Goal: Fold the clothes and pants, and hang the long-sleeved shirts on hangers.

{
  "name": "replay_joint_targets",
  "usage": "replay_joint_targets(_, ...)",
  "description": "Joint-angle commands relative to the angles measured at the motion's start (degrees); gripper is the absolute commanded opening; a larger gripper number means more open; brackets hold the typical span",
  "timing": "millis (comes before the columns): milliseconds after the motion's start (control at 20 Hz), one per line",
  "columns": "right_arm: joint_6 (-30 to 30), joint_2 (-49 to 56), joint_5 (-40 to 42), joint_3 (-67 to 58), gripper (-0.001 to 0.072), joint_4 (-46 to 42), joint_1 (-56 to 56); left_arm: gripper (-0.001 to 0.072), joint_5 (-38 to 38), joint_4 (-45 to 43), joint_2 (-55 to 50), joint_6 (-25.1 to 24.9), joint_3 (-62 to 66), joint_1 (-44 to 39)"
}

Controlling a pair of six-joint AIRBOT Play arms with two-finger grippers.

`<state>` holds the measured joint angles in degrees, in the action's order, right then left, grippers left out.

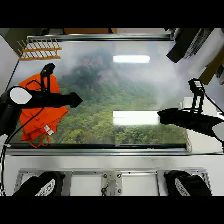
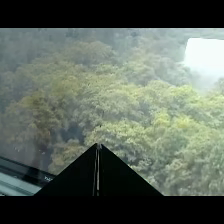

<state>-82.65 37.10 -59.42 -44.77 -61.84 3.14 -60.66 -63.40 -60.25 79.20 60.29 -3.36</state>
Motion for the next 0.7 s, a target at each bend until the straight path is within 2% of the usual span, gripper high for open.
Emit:
replay_joint_targets(0, -0.02, -0.07, 0.00, 0.02, 0.0015, 0.00, 0.04, 0.0698, 1.99, -14.62, -0.04, 1.22, 3.67, 5.86)
replay_joint_targets(100, -0.02, -0.07, 0.00, 0.02, 0.0015, 0.00, 0.04, 0.0697, 2.51, -22.12, -0.07, 2.43, 5.22, 13.53)
replay_joint_targets(150, -0.02, -0.07, 0.00, 0.02, 0.0015, 0.02, 0.04, 0.0698, 2.86, -23.15, -0.07, 2.71, 5.27, 17.75)
replay_joint_targets(350, -0.02, -0.07, 0.00, 0.02, 0.0015, 0.00, 0.04, 0.0697, 3.39, -21.44, -5.81, 3.45, 5.29, 33.68)
replay_joint_targets(500, -0.02, -0.07, 0.00, 0.02, 0.0015, 0.00, 0.04, 0.0698, 4.96, -16.35, -13.64, 4.85, 5.29, 40.09)
replay_joint_targets(650, -0.02, -0.07, 0.00, 0.02, 0.0015, 0.02, 0.04, 0.0698, 7.26, -14.88, -20.81, 4.81, 5.29, 41.79)
